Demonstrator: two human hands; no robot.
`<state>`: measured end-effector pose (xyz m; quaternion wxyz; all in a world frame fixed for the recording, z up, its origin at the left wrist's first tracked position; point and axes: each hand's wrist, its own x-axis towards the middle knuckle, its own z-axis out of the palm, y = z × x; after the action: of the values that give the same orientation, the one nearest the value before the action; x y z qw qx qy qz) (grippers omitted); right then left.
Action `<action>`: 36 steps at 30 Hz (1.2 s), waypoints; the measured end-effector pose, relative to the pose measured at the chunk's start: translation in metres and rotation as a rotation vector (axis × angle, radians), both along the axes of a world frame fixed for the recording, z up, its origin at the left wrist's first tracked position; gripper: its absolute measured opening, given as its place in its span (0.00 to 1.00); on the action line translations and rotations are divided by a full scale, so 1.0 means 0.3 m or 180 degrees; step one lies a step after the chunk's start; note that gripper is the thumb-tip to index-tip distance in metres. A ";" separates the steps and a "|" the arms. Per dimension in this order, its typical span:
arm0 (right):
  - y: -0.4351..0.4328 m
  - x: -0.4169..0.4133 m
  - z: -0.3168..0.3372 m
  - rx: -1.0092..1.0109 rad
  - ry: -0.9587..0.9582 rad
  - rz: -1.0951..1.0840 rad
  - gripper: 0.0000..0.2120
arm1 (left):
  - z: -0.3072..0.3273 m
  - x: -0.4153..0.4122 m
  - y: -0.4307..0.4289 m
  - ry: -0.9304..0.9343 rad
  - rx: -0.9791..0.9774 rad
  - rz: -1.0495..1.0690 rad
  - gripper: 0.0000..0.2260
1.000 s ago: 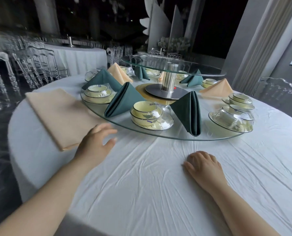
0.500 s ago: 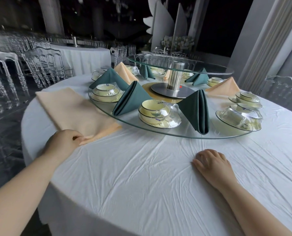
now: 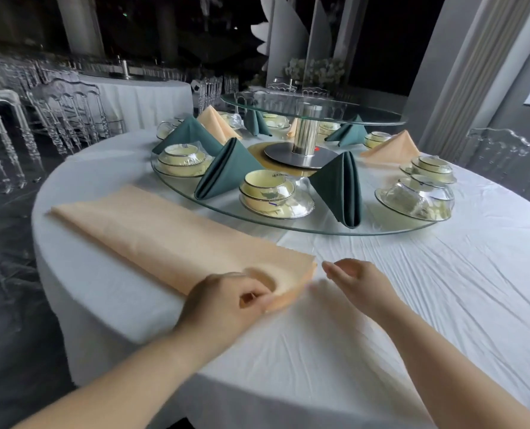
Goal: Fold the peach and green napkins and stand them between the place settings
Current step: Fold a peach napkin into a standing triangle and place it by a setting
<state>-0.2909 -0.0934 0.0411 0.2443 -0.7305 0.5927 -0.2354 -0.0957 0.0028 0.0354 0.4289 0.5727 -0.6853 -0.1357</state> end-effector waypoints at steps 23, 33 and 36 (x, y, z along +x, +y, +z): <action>0.084 -0.120 0.182 -0.1180 -0.0910 0.0161 0.11 | 0.189 0.105 -0.300 -0.1498 0.0707 0.0093 0.22; 0.112 -0.179 0.266 -0.0725 -0.1624 0.0520 0.13 | 0.213 -0.007 -0.349 -0.1080 0.0632 -0.0273 0.19; 0.108 -0.187 0.264 -0.0626 -0.1752 0.0591 0.14 | 0.199 -0.046 -0.359 -0.0884 0.0934 -0.0841 0.16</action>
<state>-0.3469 -0.0611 0.1201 0.3442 -0.7105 0.4093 -0.4574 -0.1095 -0.1049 0.0952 0.2213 0.5475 -0.7796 -0.2087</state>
